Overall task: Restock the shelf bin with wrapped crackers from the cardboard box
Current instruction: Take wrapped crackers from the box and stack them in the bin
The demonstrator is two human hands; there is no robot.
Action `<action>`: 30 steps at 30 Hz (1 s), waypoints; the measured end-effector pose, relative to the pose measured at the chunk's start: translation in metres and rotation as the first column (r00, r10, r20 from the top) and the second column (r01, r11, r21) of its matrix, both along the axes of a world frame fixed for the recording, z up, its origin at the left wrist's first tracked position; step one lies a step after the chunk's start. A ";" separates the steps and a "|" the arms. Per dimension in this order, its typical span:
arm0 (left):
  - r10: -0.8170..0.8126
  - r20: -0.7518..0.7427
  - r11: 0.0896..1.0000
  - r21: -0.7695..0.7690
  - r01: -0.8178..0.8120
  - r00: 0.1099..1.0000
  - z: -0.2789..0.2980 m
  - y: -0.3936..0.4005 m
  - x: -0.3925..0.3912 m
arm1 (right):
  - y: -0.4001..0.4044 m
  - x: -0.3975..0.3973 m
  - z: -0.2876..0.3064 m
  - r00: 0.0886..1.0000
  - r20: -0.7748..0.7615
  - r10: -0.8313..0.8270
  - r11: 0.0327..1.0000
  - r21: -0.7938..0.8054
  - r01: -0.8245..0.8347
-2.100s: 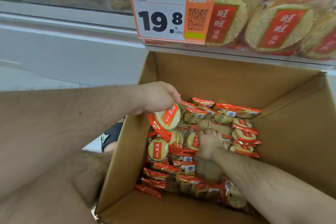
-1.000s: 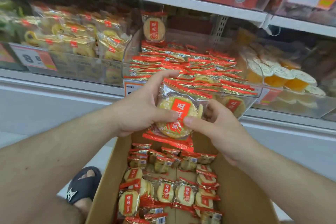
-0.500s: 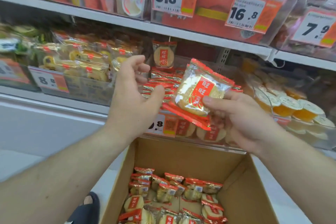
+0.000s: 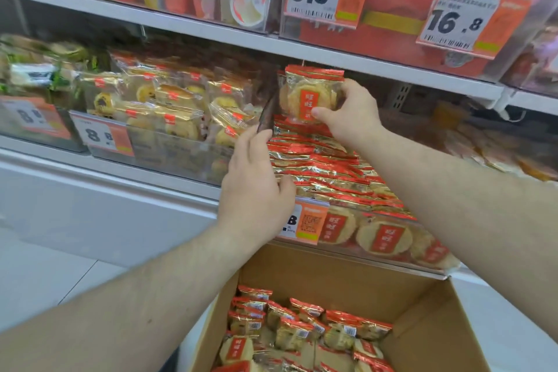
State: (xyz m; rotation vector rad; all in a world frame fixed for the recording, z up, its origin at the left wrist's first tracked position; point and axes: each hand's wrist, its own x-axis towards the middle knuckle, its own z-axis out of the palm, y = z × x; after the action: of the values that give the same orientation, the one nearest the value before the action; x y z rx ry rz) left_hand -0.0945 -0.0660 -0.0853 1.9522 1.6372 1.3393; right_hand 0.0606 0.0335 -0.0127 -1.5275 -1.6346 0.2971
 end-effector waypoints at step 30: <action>-0.041 0.089 0.999 0.001 0.041 0.995 -0.003 0.002 0.000 | 0.048 -0.022 -0.017 0.993 0.008 -0.121 0.943 -0.310 0.118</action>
State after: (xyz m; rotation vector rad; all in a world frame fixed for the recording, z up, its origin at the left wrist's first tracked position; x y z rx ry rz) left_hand -0.0944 -0.0638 -0.0884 1.8872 1.5489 1.3892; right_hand 0.0386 0.0812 -0.0295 -1.8484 -1.5308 0.5144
